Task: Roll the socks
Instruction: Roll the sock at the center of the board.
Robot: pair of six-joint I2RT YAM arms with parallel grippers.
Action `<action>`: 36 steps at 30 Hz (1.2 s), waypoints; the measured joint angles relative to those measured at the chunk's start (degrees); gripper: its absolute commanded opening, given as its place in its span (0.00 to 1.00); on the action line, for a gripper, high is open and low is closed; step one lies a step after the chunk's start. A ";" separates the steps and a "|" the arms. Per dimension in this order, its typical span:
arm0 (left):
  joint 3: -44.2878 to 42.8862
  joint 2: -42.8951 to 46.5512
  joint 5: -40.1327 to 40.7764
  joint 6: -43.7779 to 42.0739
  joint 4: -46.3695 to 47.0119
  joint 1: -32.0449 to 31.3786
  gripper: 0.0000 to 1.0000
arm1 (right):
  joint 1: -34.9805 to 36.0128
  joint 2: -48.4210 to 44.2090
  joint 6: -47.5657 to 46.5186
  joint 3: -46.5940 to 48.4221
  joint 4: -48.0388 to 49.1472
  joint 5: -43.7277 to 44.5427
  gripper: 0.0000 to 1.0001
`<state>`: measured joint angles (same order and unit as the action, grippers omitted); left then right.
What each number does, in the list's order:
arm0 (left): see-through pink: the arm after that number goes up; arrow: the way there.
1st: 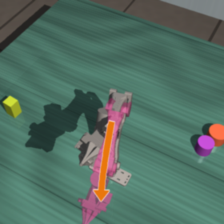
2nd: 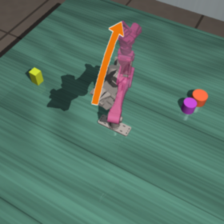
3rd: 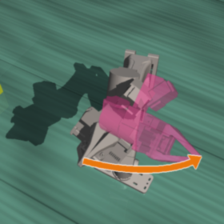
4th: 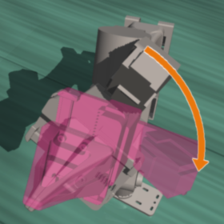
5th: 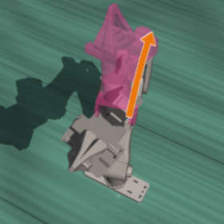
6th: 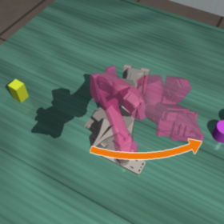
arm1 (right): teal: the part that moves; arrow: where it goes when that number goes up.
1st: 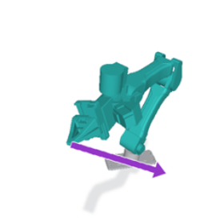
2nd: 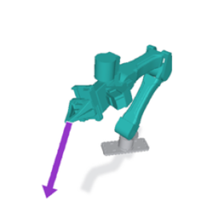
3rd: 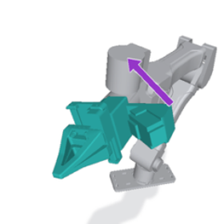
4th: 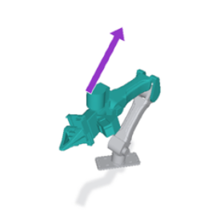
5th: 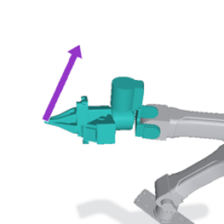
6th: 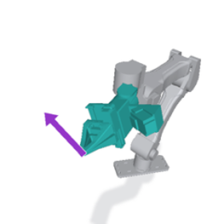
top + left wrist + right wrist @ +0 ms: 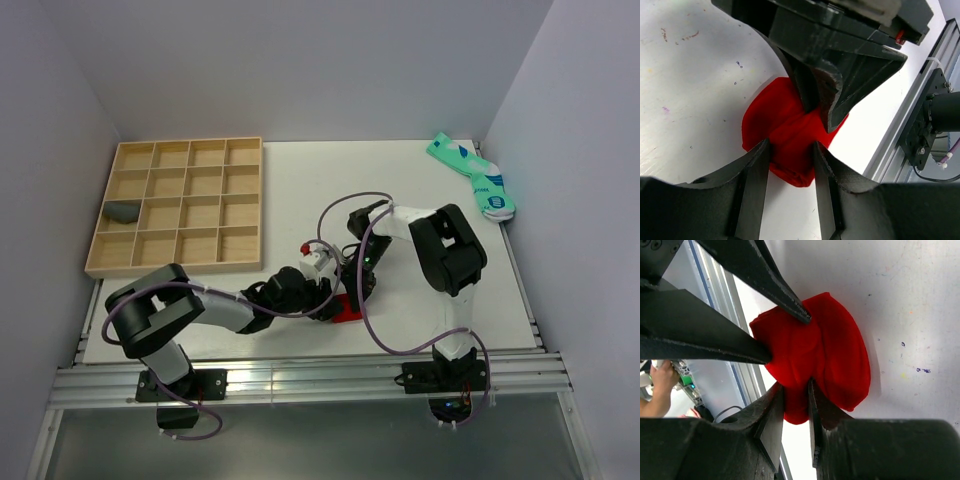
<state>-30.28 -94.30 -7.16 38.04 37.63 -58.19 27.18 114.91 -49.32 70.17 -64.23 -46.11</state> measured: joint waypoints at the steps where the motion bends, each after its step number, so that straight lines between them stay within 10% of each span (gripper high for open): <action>1: 0.00 -0.20 -0.17 0.00 0.28 0.00 0.45 | 0.00 0.00 0.33 0.00 0.07 0.04 0.27; 13: -4.46 -3.61 -1.09 0.11 -2.08 0.15 0.00 | -0.07 -2.03 6.56 -2.23 3.61 2.78 0.50; 36: -9.25 -8.96 -6.14 0.28 -1.20 3.65 0.00 | -0.57 -17.16 21.70 -13.09 21.46 14.14 0.68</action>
<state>-39.53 -103.26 -13.30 38.33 36.42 -54.54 26.61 97.76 -27.62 57.08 -42.76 -31.97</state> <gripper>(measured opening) 0.039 0.671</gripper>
